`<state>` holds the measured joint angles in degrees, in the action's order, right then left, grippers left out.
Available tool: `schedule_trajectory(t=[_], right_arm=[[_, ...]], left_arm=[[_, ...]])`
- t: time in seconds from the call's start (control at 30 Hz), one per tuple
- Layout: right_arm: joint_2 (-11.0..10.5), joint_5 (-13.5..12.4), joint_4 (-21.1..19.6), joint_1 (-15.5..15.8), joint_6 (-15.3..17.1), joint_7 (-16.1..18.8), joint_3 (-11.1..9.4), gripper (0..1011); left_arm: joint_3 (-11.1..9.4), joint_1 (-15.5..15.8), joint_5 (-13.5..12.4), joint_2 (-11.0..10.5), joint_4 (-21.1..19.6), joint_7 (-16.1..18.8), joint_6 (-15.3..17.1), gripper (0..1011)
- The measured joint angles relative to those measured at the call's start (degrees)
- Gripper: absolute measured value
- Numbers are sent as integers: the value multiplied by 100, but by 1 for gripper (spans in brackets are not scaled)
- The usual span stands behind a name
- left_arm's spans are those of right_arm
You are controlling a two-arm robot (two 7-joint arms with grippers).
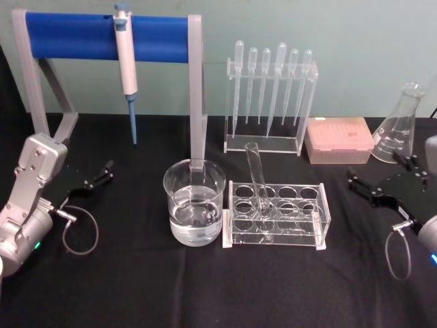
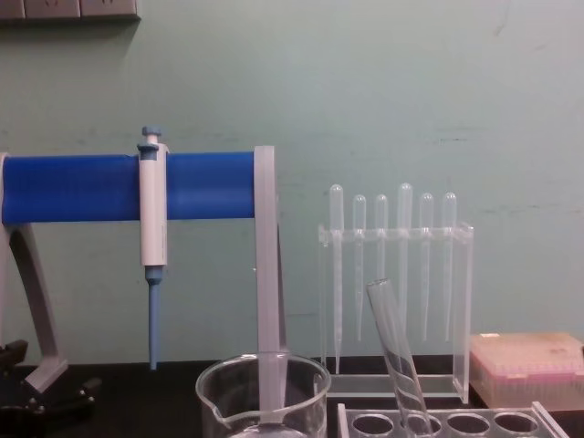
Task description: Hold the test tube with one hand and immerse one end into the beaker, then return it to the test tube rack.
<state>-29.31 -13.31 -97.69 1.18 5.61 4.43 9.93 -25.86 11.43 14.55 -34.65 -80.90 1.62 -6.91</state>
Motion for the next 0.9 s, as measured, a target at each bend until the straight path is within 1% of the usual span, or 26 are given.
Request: schedule_trajectory(t=[0.03, 0.07, 0.13, 0.17, 0.3, 0.37, 0.47, 0.9], right_arm=[[60, 66, 132, -22, -161, -64, -5, 1004], [174, 177, 372, -63, -447, -170, -14, 1004], [269, 273, 561, -95, -693, -260, -15, 1004], [360, 339, 756, -131, -907, -295, -12, 1004], [514, 447, 1075, -204, -1177, -285, 43, 1004], [553, 468, 1132, -228, -1195, -250, 59, 1004], [605, 473, 1187, -266, -1130, -169, 72, 1004], [601, 488, 1201, -262, -1180, -189, 73, 1004]], left_arm=[[0, 0, 0, 0, 0, 0, 0, 1000], [0, 0, 0, 0, 0, 0, 0, 1000], [0, 0, 0, 0, 0, 0, 0, 1000], [0, 0, 0, 0, 0, 0, 0, 1000], [0, 0, 0, 0, 0, 0, 0, 1000], [0, 0, 0, 0, 0, 0, 0, 1000], [0, 0, 0, 0, 0, 0, 0, 1000], [0, 0, 0, 0, 0, 0, 0, 1000]])
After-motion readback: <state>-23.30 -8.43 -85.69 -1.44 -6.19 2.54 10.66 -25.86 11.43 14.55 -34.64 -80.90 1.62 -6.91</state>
